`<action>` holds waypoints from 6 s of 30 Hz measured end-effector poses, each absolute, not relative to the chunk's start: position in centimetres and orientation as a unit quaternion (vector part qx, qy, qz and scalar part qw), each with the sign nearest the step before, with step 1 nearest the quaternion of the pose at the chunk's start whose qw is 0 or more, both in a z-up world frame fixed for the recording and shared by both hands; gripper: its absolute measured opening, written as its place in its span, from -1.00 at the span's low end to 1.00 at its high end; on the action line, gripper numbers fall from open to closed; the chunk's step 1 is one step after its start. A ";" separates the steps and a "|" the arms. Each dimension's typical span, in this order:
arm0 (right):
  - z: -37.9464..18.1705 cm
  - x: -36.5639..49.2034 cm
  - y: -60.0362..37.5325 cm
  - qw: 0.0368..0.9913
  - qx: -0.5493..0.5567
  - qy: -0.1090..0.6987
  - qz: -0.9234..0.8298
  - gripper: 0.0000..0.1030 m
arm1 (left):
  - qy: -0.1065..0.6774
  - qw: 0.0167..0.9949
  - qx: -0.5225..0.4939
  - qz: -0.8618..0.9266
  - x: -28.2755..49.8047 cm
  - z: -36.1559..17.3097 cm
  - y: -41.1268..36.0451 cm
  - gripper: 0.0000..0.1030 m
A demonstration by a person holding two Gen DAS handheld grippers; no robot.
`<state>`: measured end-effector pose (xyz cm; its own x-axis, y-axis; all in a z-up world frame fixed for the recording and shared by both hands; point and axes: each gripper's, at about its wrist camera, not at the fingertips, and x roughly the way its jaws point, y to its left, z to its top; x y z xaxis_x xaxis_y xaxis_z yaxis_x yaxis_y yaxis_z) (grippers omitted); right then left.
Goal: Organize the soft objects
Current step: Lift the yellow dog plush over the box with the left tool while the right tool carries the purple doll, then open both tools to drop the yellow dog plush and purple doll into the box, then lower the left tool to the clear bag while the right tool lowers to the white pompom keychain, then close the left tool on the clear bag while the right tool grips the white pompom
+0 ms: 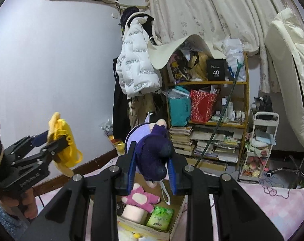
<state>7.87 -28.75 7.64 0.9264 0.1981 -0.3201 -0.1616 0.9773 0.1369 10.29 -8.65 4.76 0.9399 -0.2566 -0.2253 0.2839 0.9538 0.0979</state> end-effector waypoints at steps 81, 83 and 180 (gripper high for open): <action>2.1 3.4 -26.1 0.950 0.080 0.282 0.103 0.88 | 0.312 0.945 0.049 -0.078 8.2 -0.3 -3.0 0.83; 1.8 3.3 -25.9 0.950 0.076 0.286 0.100 0.89 | 0.319 0.943 0.052 -0.079 8.1 -0.6 -2.9 0.83; -14.1 8.9 -20.5 0.855 0.017 0.498 0.142 -0.34 | 0.539 0.817 0.089 -0.186 18.0 -16.0 -8.6 0.83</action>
